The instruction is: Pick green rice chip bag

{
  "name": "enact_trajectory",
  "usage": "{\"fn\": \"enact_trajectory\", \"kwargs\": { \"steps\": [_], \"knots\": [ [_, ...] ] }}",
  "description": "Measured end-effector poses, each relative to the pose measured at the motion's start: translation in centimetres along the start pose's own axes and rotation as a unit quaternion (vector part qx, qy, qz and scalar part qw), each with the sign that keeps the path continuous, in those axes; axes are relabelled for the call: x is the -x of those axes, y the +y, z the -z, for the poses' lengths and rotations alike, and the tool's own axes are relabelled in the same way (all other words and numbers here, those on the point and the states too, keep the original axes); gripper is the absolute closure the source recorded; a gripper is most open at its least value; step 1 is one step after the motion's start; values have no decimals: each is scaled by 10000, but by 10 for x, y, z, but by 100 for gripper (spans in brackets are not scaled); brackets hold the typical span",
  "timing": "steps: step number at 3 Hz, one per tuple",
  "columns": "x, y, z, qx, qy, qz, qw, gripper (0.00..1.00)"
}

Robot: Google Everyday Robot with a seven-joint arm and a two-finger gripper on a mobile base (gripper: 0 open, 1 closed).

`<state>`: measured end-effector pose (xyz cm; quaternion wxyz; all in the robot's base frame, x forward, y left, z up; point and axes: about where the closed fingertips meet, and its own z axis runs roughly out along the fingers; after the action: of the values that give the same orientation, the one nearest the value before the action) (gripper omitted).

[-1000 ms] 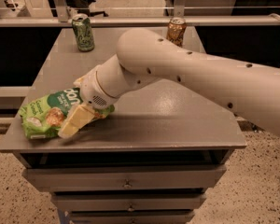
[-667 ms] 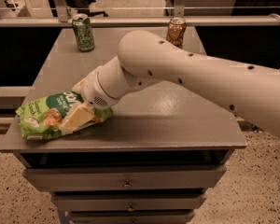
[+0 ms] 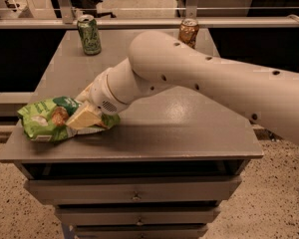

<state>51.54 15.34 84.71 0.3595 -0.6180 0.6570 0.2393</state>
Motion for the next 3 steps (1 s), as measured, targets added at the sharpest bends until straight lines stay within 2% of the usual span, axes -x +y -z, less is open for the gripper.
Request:
{"fn": "enact_trajectory", "kwargs": {
  "steps": [1, 2, 3],
  "knots": [
    [6, -12, 11, -171, -91, 29, 9998, 100],
    [24, -41, 39, -547, -483, 107, 9973, 100],
    [41, -73, 78, -991, -1005, 233, 9897, 100]
  ]
}}
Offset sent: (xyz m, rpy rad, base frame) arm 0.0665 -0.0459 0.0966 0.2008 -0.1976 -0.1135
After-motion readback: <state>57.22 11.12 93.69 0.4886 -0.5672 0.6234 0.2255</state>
